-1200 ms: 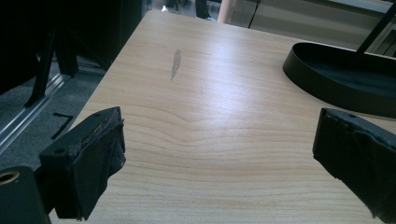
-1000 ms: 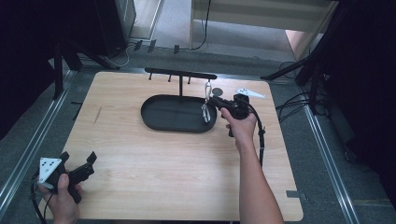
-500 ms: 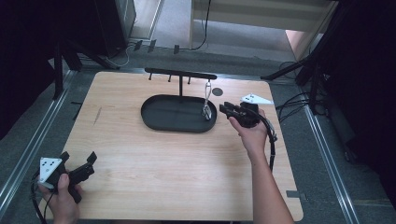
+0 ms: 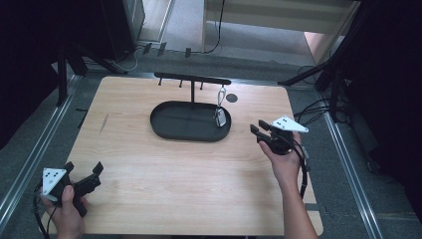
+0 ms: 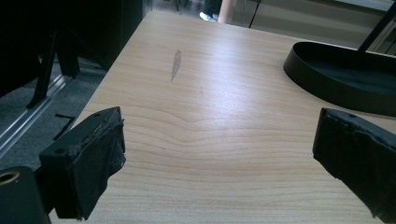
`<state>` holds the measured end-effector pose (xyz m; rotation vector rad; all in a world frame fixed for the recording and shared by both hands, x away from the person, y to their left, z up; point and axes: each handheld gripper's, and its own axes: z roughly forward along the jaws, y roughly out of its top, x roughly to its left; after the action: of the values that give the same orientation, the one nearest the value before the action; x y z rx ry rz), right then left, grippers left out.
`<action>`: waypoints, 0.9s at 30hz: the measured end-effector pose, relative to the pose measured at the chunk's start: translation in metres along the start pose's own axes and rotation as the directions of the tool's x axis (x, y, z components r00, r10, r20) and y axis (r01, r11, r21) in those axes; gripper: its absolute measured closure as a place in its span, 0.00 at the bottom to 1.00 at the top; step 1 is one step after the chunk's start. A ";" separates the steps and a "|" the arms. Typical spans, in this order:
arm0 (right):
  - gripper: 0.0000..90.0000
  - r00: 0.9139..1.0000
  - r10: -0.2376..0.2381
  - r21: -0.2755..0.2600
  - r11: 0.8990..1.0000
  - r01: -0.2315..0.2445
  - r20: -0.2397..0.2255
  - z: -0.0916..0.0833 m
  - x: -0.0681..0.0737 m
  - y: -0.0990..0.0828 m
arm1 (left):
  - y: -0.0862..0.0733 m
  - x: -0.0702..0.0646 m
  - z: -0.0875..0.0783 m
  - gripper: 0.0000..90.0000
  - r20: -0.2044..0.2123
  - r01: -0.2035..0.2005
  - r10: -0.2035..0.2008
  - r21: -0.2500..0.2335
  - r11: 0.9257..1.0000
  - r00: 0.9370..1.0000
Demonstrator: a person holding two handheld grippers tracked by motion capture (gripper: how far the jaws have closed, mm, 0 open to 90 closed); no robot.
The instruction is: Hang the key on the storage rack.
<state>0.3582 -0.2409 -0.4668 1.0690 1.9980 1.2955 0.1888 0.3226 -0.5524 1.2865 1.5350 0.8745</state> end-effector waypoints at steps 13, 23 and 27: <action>0.24 0.984 0.082 0.028 0.996 -0.088 0.160 -0.047 0.002 -0.043 | 0.000 0.000 0.000 0.03 -0.001 -0.003 0.003 0.000 1.000 1.000; 0.00 0.972 0.181 -0.005 0.983 -0.182 0.149 -0.087 -0.010 -0.092 | 0.000 -0.001 0.000 0.03 -0.003 -0.012 0.012 0.001 1.000 1.000; 0.00 0.964 0.188 -0.015 0.982 -0.189 0.186 -0.106 -0.016 -0.109 | 0.000 -0.001 -0.001 0.03 -0.006 -0.016 0.016 0.002 1.000 1.000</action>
<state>0.2493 -0.3325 -0.5235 1.3570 1.7948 1.2356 0.1883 0.3216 -0.5521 1.3003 1.5325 0.8878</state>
